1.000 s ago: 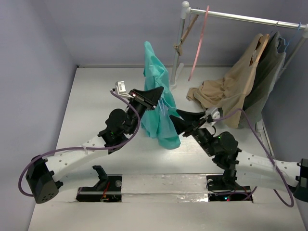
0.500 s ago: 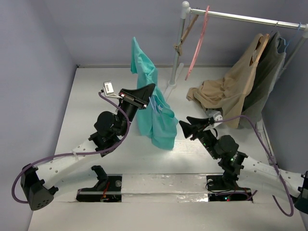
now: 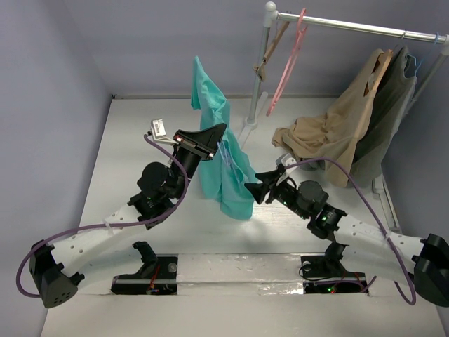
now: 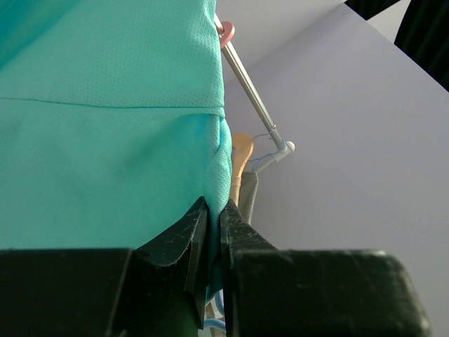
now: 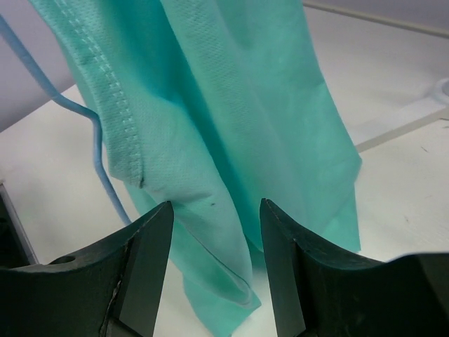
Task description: Place the t-shirt on the hanger
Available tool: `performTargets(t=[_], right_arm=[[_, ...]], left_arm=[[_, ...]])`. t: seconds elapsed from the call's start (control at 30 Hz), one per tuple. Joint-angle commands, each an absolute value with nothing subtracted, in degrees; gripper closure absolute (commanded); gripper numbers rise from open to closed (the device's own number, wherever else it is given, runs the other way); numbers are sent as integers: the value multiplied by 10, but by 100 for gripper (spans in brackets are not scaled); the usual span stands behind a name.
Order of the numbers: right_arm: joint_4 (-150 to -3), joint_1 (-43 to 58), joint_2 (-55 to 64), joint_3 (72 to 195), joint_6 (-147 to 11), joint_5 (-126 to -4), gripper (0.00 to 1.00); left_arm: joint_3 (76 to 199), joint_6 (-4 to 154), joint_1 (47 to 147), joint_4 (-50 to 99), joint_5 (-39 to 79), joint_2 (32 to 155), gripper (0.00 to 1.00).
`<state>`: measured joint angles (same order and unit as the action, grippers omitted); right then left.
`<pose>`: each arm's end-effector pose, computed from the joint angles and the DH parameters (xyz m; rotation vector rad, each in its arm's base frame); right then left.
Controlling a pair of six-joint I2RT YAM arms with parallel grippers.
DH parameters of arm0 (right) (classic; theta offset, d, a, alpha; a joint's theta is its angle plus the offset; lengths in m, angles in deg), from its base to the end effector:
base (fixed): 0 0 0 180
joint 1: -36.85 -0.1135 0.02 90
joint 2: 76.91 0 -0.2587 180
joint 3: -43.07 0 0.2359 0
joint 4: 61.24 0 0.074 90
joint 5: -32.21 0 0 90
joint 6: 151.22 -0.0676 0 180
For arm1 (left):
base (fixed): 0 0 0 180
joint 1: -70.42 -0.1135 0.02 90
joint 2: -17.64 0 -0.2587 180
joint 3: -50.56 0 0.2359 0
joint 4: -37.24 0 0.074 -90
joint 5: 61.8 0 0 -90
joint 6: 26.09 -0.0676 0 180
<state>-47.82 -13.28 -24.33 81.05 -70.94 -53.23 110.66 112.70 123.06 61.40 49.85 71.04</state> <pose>0.1531 0.1750 0.2566 -0.5067 1.5623 0.7454 0.1518 -0.1577 0.4189 -0.3390 1.1299 -1.3896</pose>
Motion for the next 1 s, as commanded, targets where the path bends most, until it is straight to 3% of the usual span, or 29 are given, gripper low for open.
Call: performTargets(t=[0.0, 0.43, 0.5, 0.53, 0.63, 0.97], right_arm=[[-436, -130, -238, 819, -713, -565, 41], [-433, -130, -213, 831, -719, -573, 45], [-424, -130, -196, 838, -719, -573, 54], [-419, -130, -189, 838, -723, -572, 76], [-409, -130, -174, 835, -745, -564, 97], [-398, -154, -144, 795, -794, -526, 100]], left_arm=[[1112, 1133, 1228, 657, 496, 695, 100], [1113, 1138, 1228, 663, 490, 694, 100], [1114, 1142, 1228, 666, 490, 698, 100], [1114, 1142, 1228, 667, 490, 698, 100], [1108, 1151, 1228, 684, 491, 699, 100], [1097, 1191, 1228, 806, 493, 712, 100]])
